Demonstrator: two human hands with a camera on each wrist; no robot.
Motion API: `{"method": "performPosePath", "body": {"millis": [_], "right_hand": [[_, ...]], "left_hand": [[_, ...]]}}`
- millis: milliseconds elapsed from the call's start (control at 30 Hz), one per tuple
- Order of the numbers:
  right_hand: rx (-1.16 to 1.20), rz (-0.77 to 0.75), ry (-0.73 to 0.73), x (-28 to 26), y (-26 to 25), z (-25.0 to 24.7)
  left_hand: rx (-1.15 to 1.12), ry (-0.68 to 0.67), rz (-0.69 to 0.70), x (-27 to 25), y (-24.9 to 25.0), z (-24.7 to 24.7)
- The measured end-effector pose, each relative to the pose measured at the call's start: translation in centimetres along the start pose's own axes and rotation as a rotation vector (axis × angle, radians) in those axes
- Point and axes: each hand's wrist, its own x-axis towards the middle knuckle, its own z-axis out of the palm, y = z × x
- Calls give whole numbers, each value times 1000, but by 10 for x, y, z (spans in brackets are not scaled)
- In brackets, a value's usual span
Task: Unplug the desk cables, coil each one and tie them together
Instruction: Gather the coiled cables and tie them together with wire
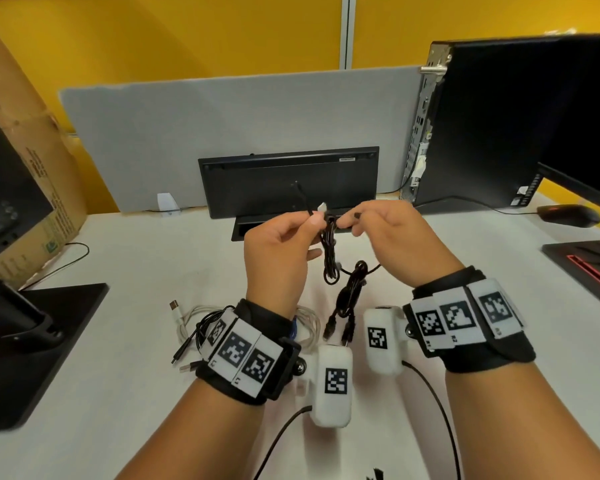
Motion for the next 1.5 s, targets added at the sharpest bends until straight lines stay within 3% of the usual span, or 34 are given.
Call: {"method": "performPosePath", "body": {"millis": [200, 533, 667, 867, 1000, 1133, 1233, 1500], "right_hand": [[77, -36, 33, 0, 6, -8], [12, -138, -94, -3, 9, 1], [-45, -161, -5, -2, 13, 8], [-69, -95, 39, -2, 21, 6], [-75, -93, 32, -3, 19, 7], [-98, -75, 6, -4, 17, 5], [-91, -59, 29, -6, 17, 2], [-32, -32, 142, -9, 20, -2]], "left_hand": [[-6, 5, -21, 2, 1, -1], [-16, -95, 5, 2, 9, 7], [26, -167, -35, 3, 7, 5], [567, -303, -25, 20, -15, -23], [1080, -432, -211, 29, -33, -33], [1338, -427, -328, 27, -47, -32], [1453, -481, -321, 24, -51, -30], [1496, -529, -290, 21, -48, -28]]}}
